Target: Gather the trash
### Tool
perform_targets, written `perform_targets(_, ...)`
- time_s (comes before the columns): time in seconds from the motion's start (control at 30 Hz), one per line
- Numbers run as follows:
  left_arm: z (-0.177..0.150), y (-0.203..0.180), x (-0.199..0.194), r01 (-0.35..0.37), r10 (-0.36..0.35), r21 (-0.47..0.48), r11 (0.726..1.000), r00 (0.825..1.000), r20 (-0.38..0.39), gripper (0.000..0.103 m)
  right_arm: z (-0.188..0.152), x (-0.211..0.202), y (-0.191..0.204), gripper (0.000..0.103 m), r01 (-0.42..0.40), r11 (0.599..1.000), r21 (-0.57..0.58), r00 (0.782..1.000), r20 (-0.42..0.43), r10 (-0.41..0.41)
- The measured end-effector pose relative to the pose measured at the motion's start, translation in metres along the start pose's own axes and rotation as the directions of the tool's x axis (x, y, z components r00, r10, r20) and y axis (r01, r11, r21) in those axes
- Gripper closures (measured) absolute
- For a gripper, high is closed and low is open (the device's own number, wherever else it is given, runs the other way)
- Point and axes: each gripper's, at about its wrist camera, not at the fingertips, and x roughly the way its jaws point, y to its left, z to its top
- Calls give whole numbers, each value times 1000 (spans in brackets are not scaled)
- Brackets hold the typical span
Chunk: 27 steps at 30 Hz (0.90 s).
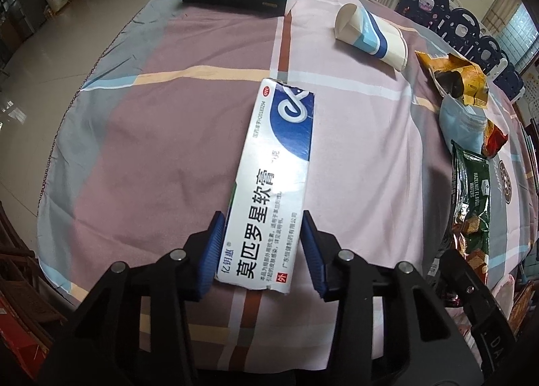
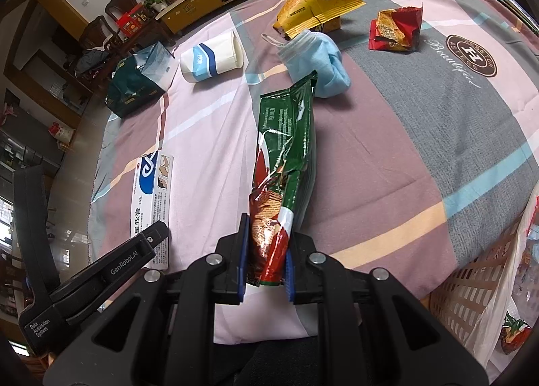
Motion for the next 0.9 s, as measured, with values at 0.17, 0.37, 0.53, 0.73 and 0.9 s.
perform_targets(0.17,-1,5,-12,15,-12,-34,999,998,63,59,0,0,0,85,-1,1000,1,1000,0,1)
perform_targets(0.37,-2,18,-29,78,-63,-95,992,986,152,61,1,0,-1,85,-2,1000,0,1000,1,2)
perform_targets(0.53,-2,20,-35,107,-83,-112,988,976,203,61,1,0,-1,85,-1,1000,1,1000,1,1)
perform_targets(0.73,-6,23,-53,209,-169,-99,973,936,309,61,1,0,-1,85,-2,1000,2,1000,0,2)
perform_targets(0.9,-8,26,-55,218,-174,-109,970,932,319,61,1,0,-1,85,-1,1000,0,1000,1,1)
